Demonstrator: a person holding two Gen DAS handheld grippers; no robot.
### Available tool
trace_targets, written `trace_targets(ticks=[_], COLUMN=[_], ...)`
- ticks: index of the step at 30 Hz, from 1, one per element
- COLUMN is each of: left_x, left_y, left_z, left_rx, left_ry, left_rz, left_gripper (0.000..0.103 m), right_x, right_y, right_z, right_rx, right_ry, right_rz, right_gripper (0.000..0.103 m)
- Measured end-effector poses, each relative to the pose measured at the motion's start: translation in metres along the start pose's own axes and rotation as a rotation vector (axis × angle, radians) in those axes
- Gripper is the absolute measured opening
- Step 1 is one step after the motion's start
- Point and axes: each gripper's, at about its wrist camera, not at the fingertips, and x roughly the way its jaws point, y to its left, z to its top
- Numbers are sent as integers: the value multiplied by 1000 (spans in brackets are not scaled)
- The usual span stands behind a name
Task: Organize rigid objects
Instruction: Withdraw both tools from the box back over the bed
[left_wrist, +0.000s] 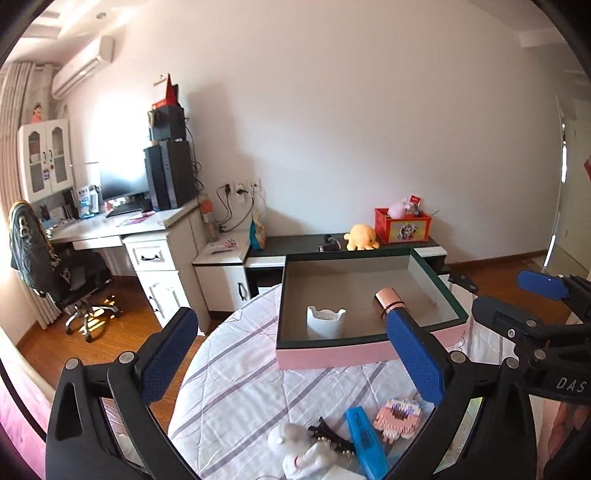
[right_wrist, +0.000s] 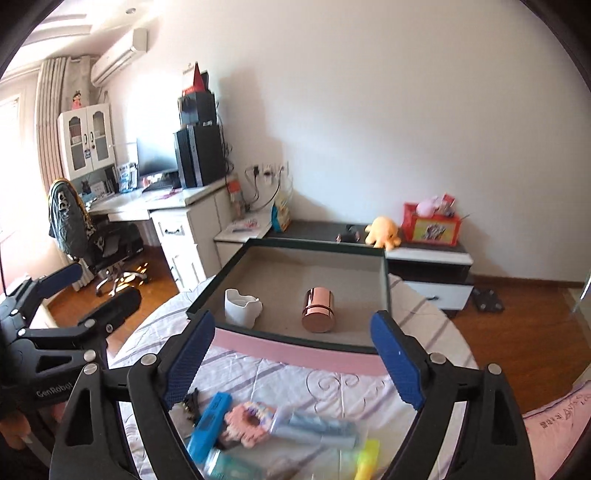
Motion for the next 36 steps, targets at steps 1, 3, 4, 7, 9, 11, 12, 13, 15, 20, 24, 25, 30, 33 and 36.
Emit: trace_targets(ticks=[1,3,4,7,9,11,12,13,15,20,24,25,30,33,36], left_x=[-14,-38,-51,-82,-100,-116,-125,-132,-142,-161,-173,-175,-181,-182,-182], left_y=[2,3,5,5,4,1,0,-1,1,-2,-2,-2,-4,-4,-4], left_z=[-3,-9,-14,-29,-39,-46,-48,-50,-51,-56,-57,-57,-55,-55,-56], left_rx=[-16,-41,-48,-49,-54,-45,-38,-28,-26,-34,-37,-37,-33,-33,-32], left_ry=[-14,-37,-50,-75,-83,-95,-104,-112,-126,-132,-145,-148,-161,-165,-166], left_rz=[15,22,21,54,22,14,20,30,28,12,7,7,7,7,9], left_gripper=[103,103,103,103,103,103,103,103,103,103,103,103,103,103,103], right_x=[-11,-34,-47,-79,-98,-113,-122,-128,-139,-162,-173,-175,-184,-185,-185], right_y=[4,10,14,21,26,32,35,37,40,47,52,52,53,52,53], right_z=[-4,-13,-18,-32,-41,-51,-57,-60,-65,-73,-77,-77,-79,-79,-79], right_rx=[1,13,13,13,20,8,4,8,5,1,-6,-7,-10,-7,-8], right_ry=[-13,-42,-61,-116,-141,-158,-162,-168,-181,-201,-222,-223,-235,-237,-234], right_rz=[3,9,7,-20,-29,-43,-52,-59,-70,-87,-100,-104,-111,-111,-113], right_gripper=[92,102,103,103,103,103,103,103,103,103,103,103,103,103,103])
